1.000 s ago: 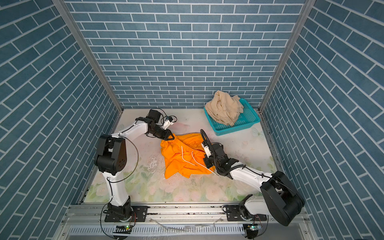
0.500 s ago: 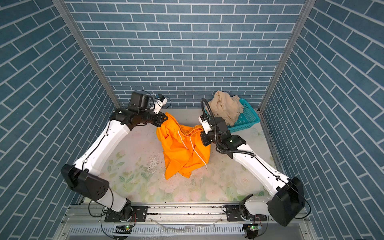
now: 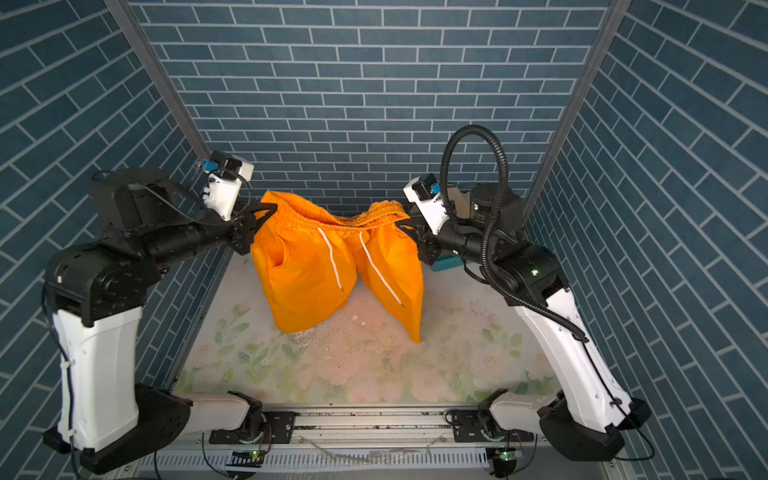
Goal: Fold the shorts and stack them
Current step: 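Lift the shorts by the waistband with both grippers, spreading them apart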
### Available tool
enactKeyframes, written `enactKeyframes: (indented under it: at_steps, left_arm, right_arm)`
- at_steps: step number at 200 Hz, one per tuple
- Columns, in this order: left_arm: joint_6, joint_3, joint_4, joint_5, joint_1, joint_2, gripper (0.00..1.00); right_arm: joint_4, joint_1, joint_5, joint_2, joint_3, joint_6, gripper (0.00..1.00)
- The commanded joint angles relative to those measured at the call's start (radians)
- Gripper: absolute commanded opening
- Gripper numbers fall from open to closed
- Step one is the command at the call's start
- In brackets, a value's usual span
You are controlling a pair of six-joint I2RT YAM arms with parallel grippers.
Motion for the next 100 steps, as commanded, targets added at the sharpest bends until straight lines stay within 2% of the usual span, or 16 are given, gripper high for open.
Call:
enactKeyframes:
  at_steps: [1, 28, 51, 77, 100]
  left_arm:
    - [0.030, 0.102, -0.143, -0.010, 0.001, 0.042, 0.00]
    - [0.030, 0.187, -0.206, -0.096, 0.001, 0.051, 0.00]
    - [0.030, 0.221, -0.269, -0.137, 0.001, 0.045, 0.00]
    - [-0.013, 0.190, -0.288, -0.180, 0.002, 0.047, 0.00]
    - [-0.086, 0.145, -0.259, -0.290, 0.002, 0.096, 0.00]
  right_arm:
    - [-0.160, 0.001, -0.120, 0.042, 0.108, -0.087, 0.00]
    - [-0.312, 0.000, -0.230, 0.112, 0.274, -0.098, 0.00]
    - [-0.385, 0.001, -0.269, 0.123, 0.349, -0.101, 0.00]
    - [-0.386, 0.001, -0.252, 0.118, 0.342, -0.107, 0.00]
    - [-0.370, 0.000, -0.138, 0.176, 0.325, -0.125, 0.00]
